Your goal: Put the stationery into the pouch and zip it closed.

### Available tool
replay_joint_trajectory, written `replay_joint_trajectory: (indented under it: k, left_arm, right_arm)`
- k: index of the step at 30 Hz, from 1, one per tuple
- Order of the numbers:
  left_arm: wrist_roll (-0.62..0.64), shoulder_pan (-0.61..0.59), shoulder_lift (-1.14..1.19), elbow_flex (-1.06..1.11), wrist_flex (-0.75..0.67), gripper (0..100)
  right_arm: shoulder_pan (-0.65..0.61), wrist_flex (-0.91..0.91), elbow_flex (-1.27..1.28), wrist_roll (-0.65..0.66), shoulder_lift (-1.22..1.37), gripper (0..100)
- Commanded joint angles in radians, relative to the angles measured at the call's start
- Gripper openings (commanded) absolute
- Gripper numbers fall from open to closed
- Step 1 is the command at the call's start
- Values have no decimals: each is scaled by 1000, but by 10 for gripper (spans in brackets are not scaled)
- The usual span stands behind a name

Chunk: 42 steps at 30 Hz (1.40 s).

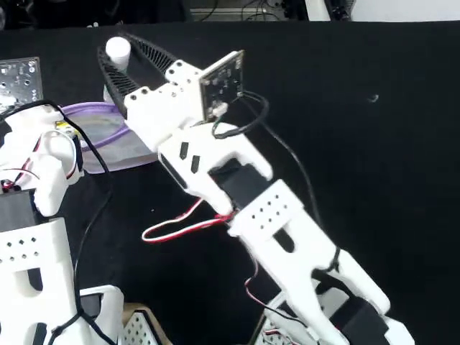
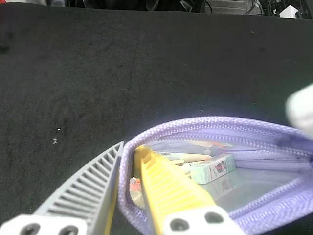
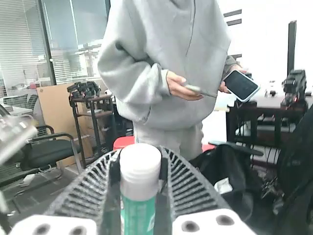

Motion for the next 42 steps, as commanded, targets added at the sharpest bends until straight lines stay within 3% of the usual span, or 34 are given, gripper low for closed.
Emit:
replay_joint_trajectory:
  k: [1, 7, 18, 24, 42]
  left_arm:
    - [6, 35, 29, 79, -3, 29]
    - [6, 35, 29, 77, -3, 29]
    - [6, 35, 29, 77, -3, 29]
    - [6, 35, 29, 77, -3, 29]
    - [8, 28, 29, 76, -5, 29]
  right_arm:
    - [3, -155, 70, -74, 12, 11]
    - [5, -324, 162, -31, 13, 11]
    - [0, -321, 196, -25, -50, 11]
    - [-72, -264, 196, -18, -131, 11]
    - [-63, -203, 232, -17, 2, 42]
